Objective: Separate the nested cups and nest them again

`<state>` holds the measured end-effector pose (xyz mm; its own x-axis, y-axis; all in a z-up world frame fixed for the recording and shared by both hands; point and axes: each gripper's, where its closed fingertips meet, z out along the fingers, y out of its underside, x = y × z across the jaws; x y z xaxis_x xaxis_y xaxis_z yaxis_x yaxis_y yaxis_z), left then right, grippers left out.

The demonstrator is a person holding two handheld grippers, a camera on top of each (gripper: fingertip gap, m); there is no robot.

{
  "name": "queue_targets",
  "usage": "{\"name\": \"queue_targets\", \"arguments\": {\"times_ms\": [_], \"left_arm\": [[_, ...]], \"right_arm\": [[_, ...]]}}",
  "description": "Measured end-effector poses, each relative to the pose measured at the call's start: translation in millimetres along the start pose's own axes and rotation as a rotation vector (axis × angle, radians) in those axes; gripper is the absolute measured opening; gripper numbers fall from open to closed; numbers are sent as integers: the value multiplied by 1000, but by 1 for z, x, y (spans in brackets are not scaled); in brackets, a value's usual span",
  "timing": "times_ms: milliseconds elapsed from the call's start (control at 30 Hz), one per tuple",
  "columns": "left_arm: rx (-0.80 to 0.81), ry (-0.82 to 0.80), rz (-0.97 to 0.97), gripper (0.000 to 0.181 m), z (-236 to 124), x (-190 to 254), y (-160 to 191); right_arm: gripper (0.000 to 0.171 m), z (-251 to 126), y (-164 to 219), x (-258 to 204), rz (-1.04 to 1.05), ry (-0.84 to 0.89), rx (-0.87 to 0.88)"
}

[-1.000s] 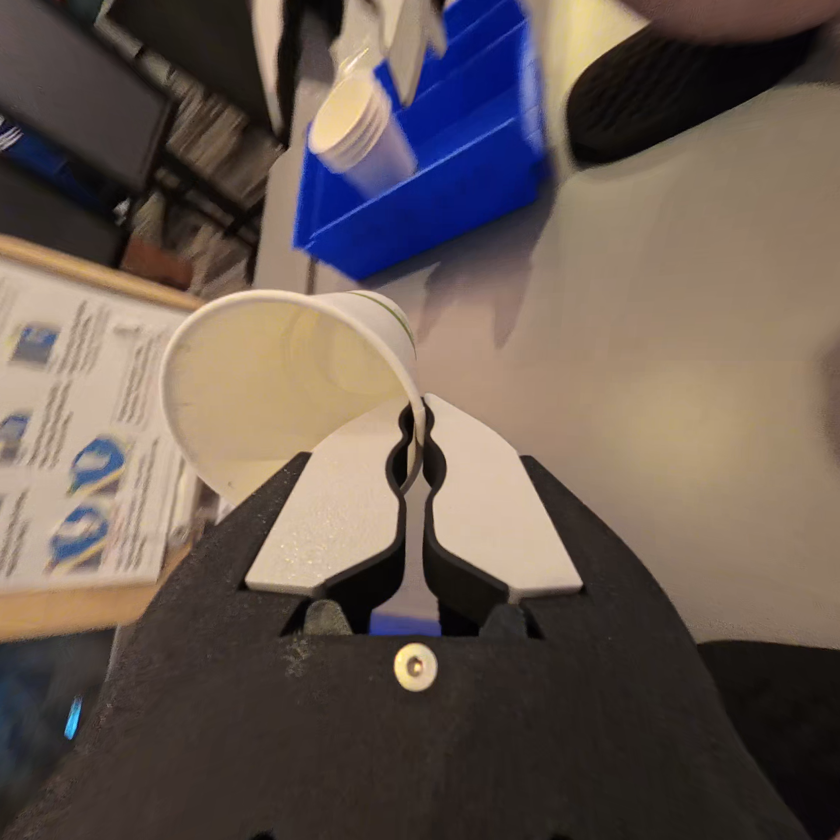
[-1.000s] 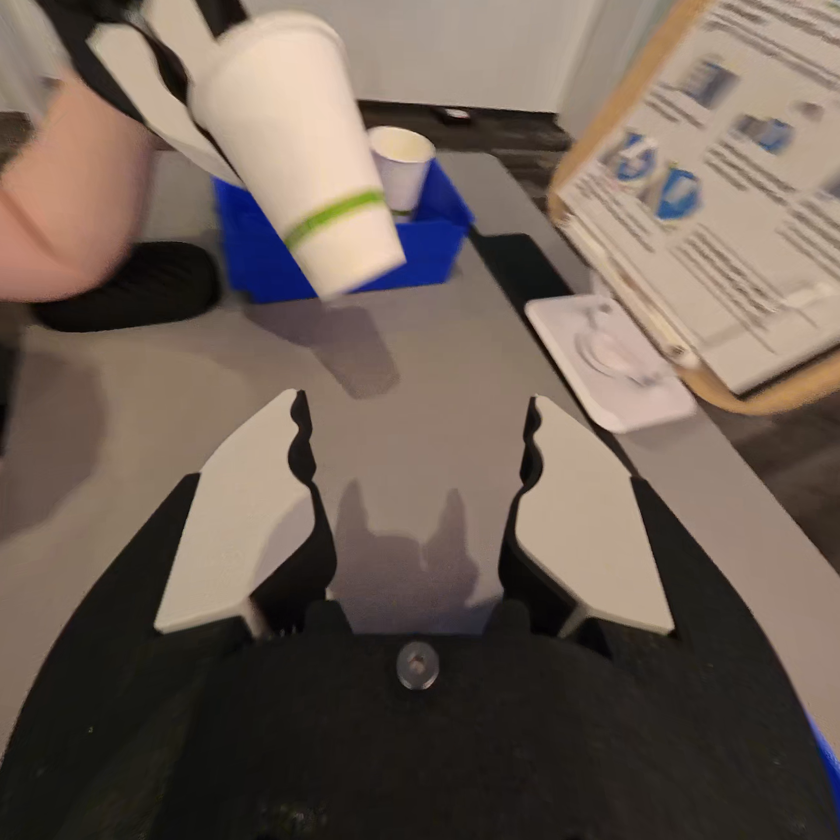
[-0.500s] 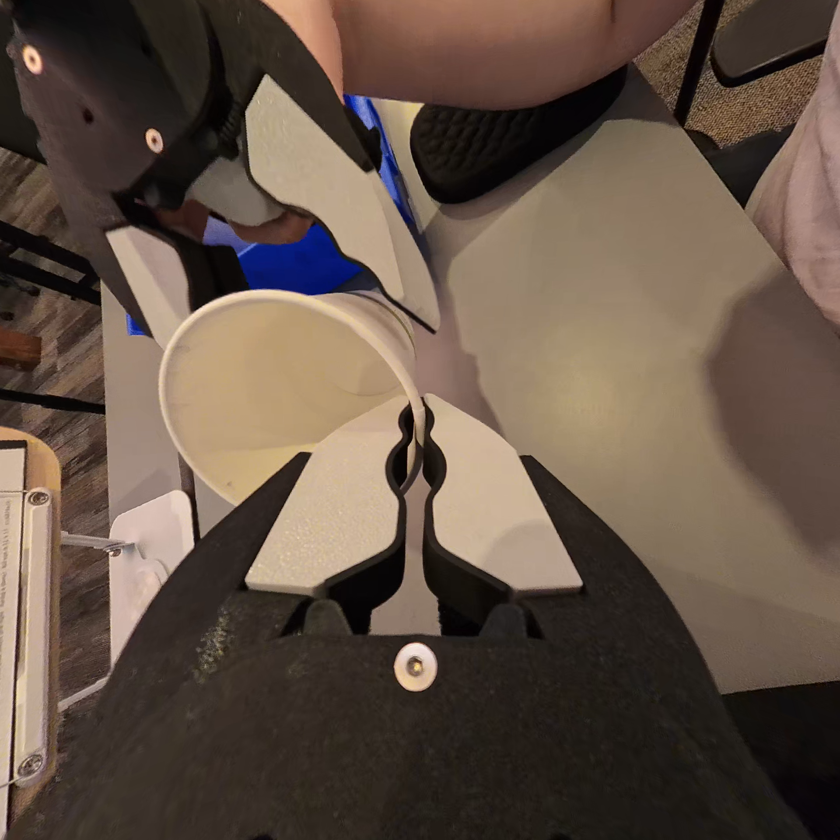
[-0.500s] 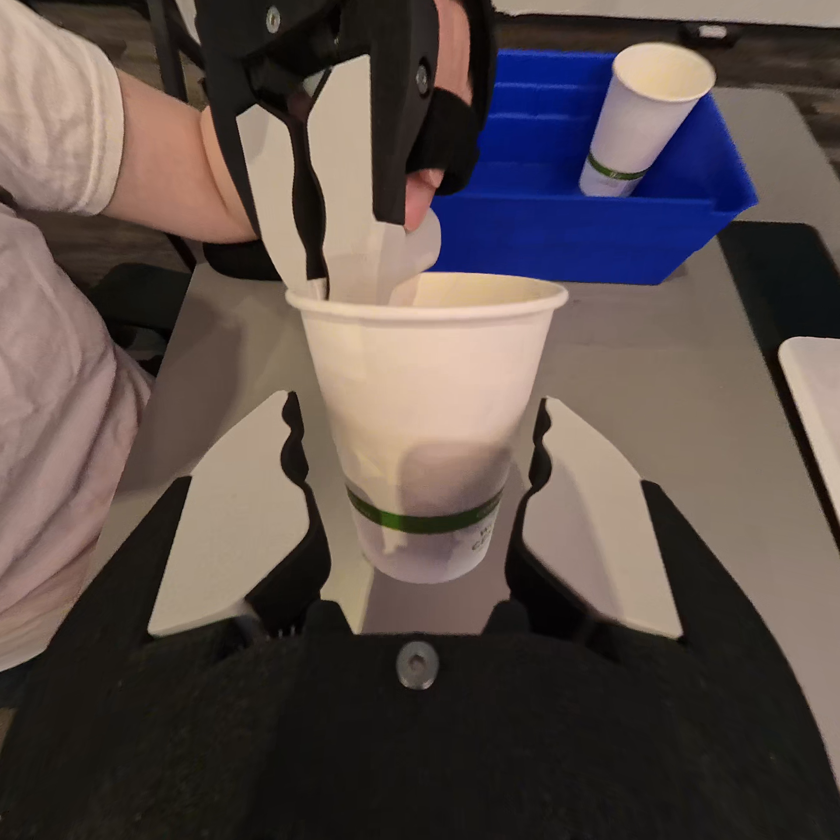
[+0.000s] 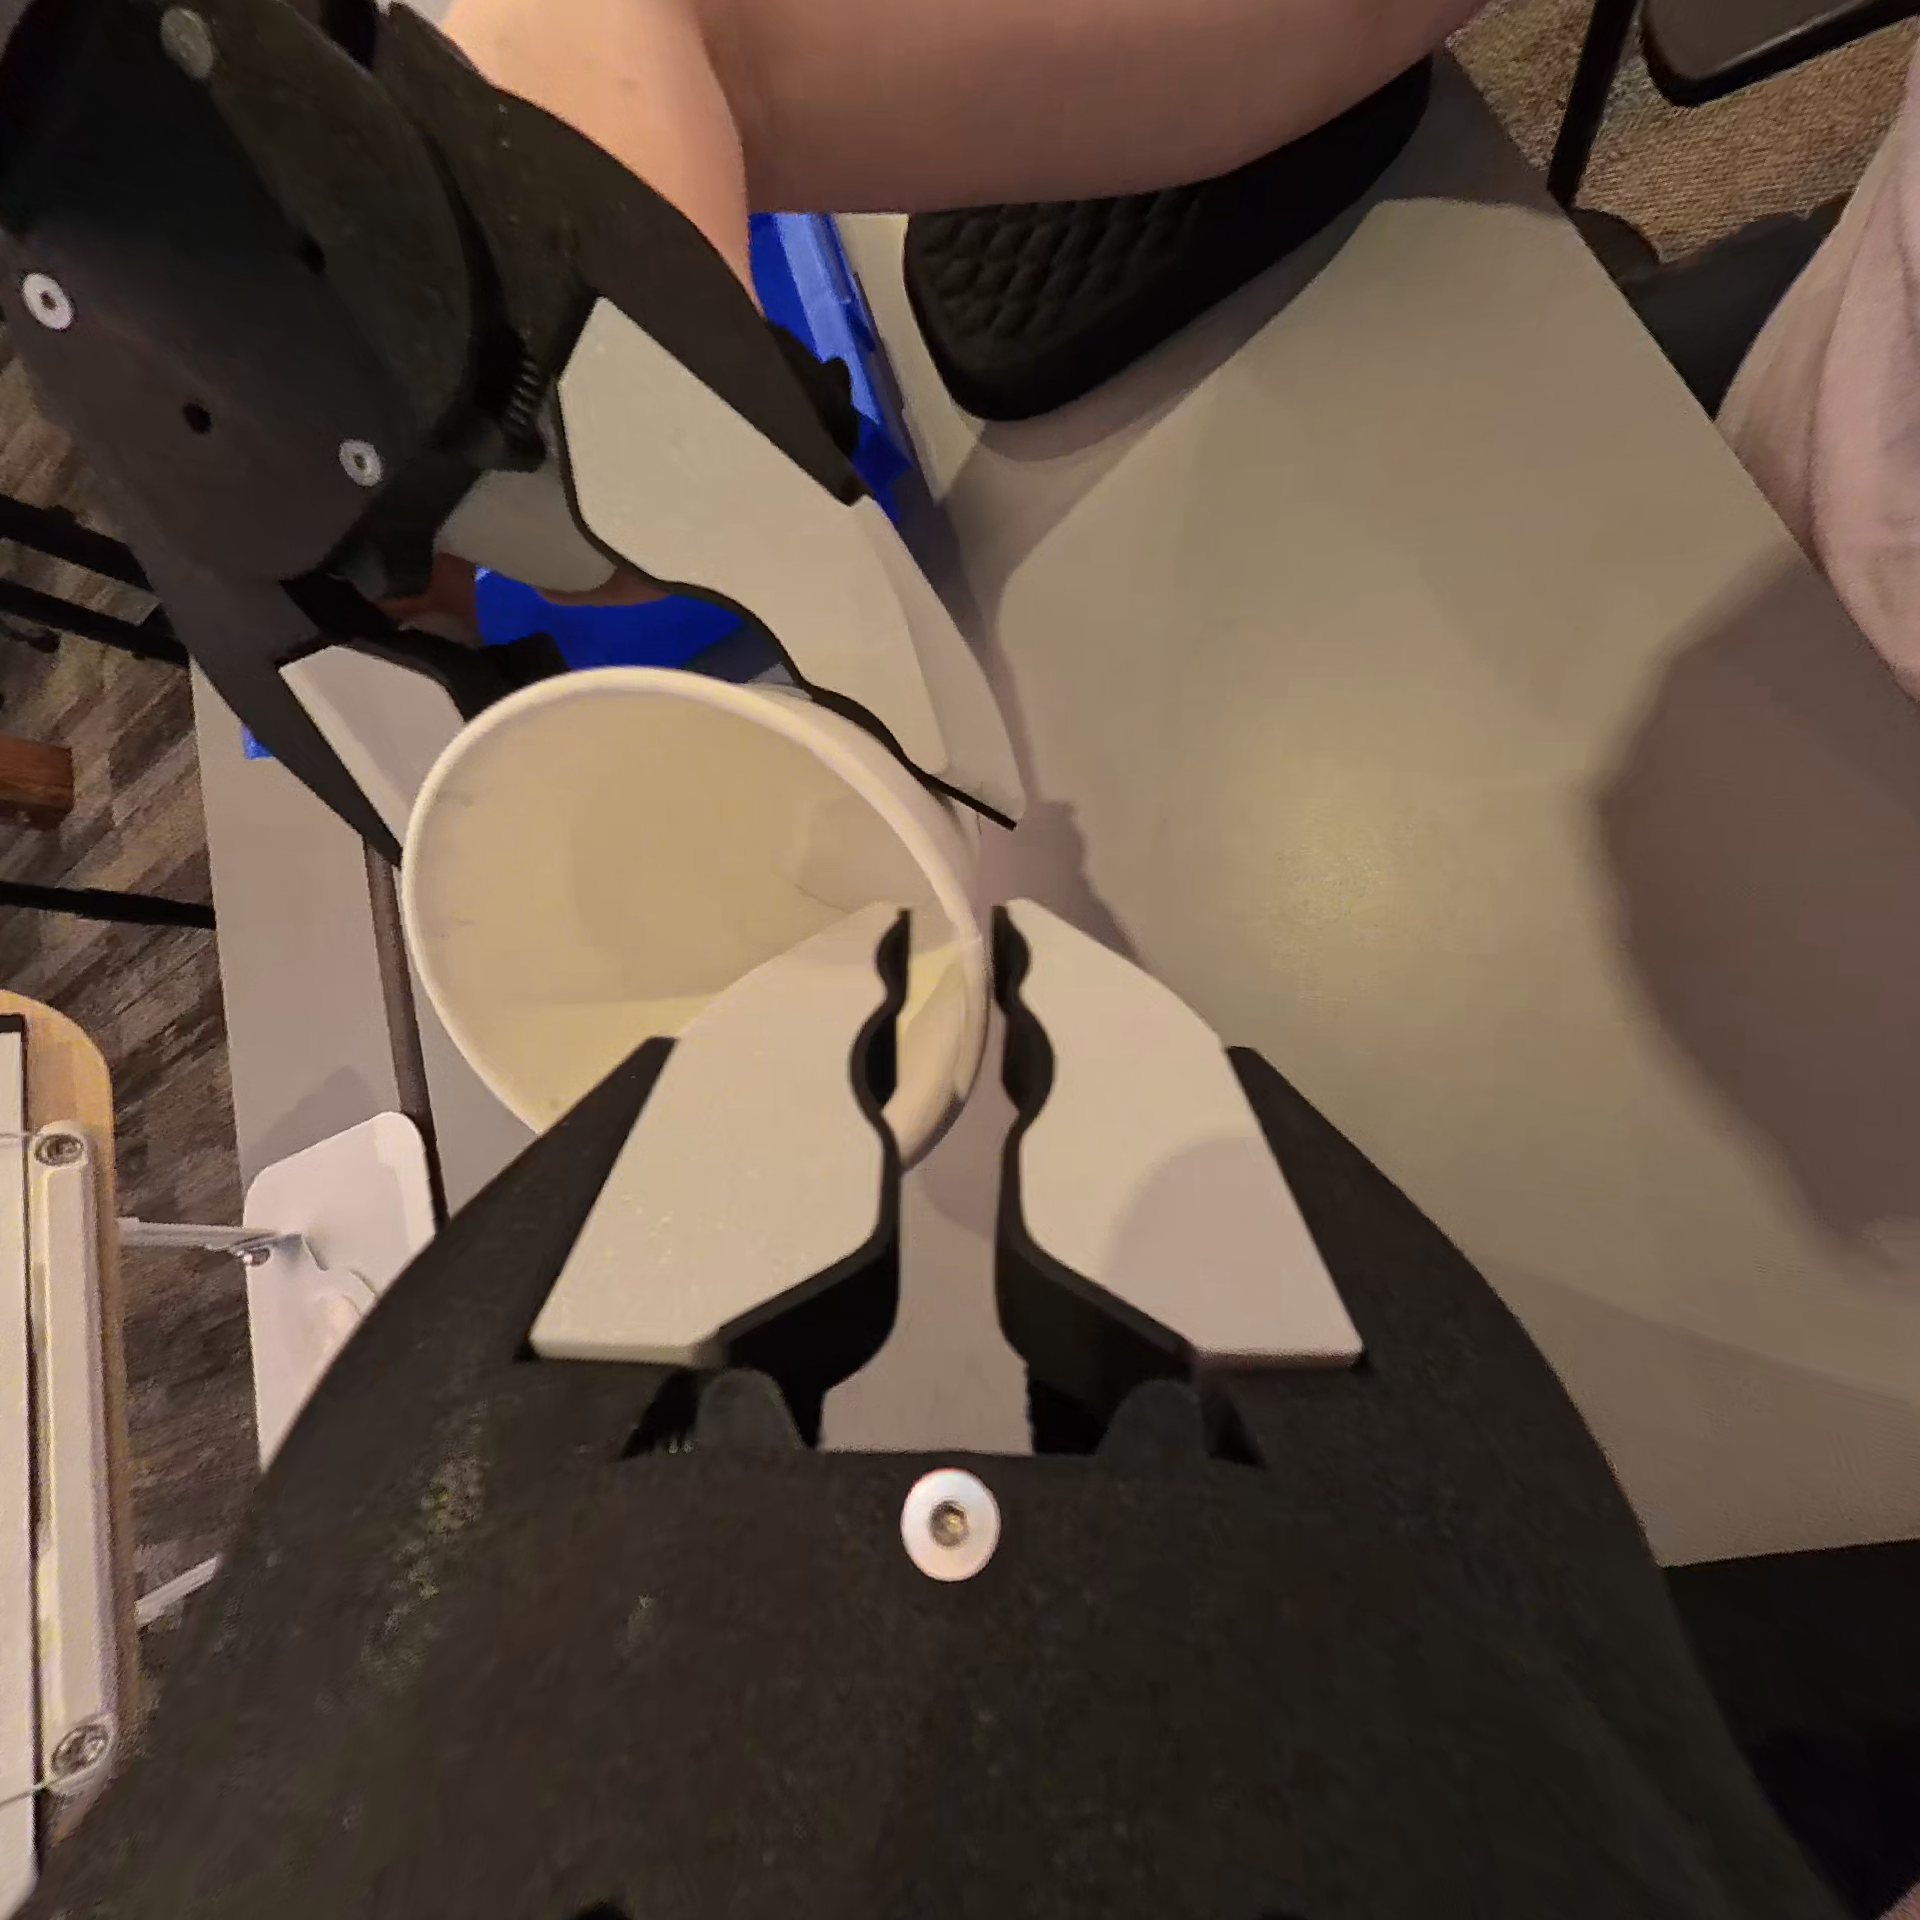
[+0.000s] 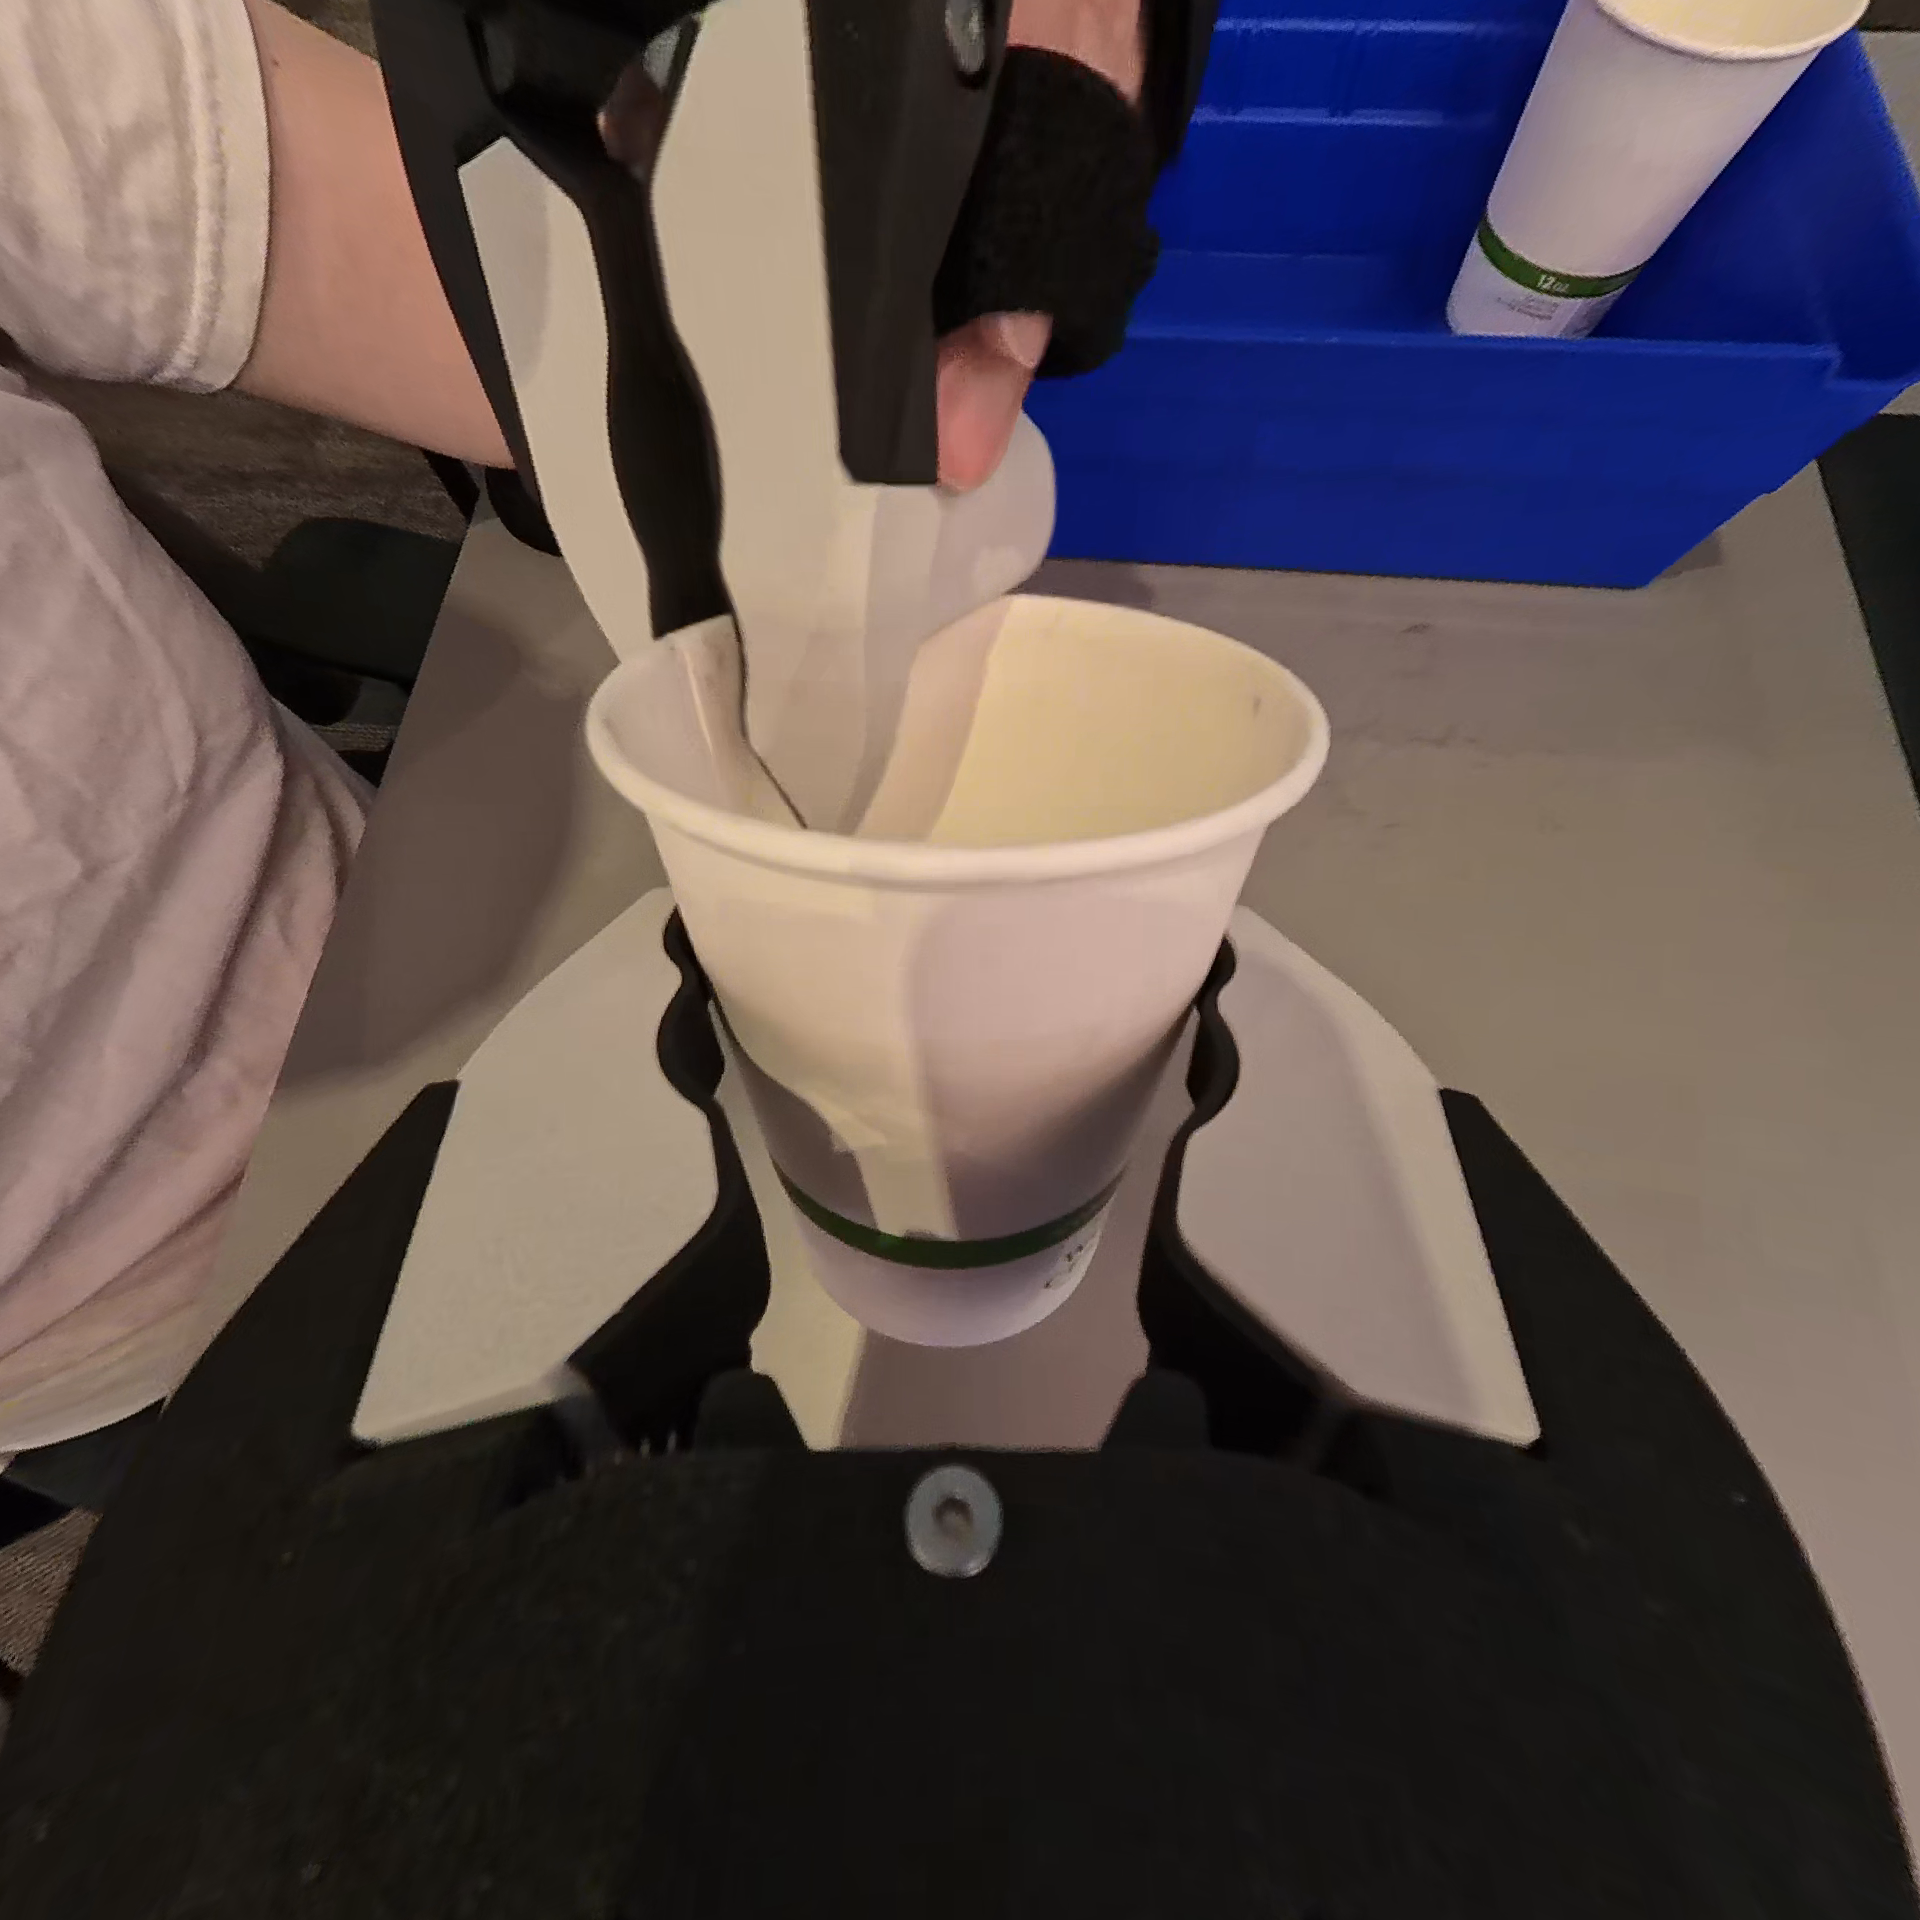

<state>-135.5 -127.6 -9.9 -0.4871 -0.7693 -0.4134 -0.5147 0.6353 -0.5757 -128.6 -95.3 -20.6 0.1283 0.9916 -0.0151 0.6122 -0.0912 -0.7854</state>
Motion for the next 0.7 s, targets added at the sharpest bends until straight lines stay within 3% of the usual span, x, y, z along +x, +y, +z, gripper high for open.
{"name": "queue_targets", "arguments": {"times_ms": [200, 300, 433, 567, 700], "left_arm": [[86, -165, -81, 54, -28, -31, -6], [171, -227, -128, 55, -53, -42, -12], [135, -262, -126, 50, -64, -43, -1], [60, -257, -92, 50, -58, -39, 6], [21, -237, -74, 50, -50, -34, 8]], "right_arm": [[88, -16, 4, 16, 36, 62, 20], [88, -47, 10, 38, 71, 174, 53], [89, -137, 6, 85, 173, 471, 331], [87, -266, 38, 122, 310, 966, 670], [87, -315, 95, 130, 408, 1166, 668]]}}
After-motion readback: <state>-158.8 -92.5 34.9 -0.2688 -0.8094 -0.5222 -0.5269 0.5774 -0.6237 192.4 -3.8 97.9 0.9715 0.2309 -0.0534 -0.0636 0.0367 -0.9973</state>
